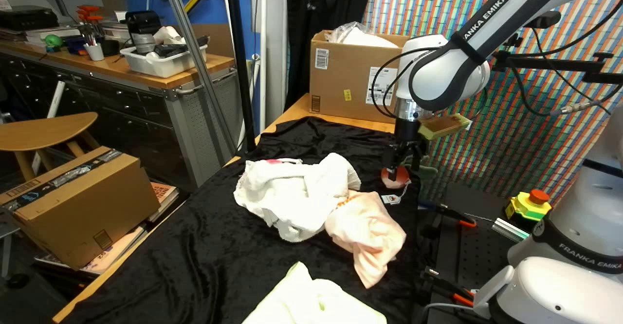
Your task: Pile the things on the table on the rope
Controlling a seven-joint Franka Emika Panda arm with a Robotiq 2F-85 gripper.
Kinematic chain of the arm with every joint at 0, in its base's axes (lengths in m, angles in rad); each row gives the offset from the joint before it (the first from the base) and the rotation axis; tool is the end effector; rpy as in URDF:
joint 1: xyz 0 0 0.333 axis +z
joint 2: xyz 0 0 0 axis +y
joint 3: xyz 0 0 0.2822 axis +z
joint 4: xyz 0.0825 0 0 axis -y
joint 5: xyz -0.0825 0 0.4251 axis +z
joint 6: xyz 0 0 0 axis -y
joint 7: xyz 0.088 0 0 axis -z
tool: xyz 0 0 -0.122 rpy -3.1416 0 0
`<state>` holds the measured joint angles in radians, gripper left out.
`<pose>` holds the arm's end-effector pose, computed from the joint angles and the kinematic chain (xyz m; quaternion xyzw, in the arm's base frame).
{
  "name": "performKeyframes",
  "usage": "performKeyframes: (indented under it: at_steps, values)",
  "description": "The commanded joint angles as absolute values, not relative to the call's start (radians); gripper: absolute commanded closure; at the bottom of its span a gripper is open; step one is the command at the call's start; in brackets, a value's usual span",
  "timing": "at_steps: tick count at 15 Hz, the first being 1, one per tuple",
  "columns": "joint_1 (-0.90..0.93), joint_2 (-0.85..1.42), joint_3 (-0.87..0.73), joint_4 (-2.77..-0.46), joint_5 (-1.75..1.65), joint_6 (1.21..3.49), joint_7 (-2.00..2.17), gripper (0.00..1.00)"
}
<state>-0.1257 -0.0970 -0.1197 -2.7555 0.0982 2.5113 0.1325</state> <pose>0.3831 -0.0935 0.1499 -0.9705 0.2273 0.0721 0.0358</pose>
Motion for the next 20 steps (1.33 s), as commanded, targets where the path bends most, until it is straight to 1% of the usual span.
performKeyframes:
  at_steps: [1,12,13,14,20]
  values:
    - [-0.136,-0.051,-0.127,-2.742,0.108,2.582,0.149,0.00]
    - [-0.137,0.047,-0.134,-2.738,0.146,2.723,0.161,0.00]
    - [-0.137,0.046,-0.135,-2.741,0.143,2.729,0.166,0.06]
    - [-0.137,0.051,-0.135,-2.742,0.146,2.740,0.167,0.25]
    - [-0.141,0.054,-0.138,-2.746,0.179,2.773,0.162,0.73]
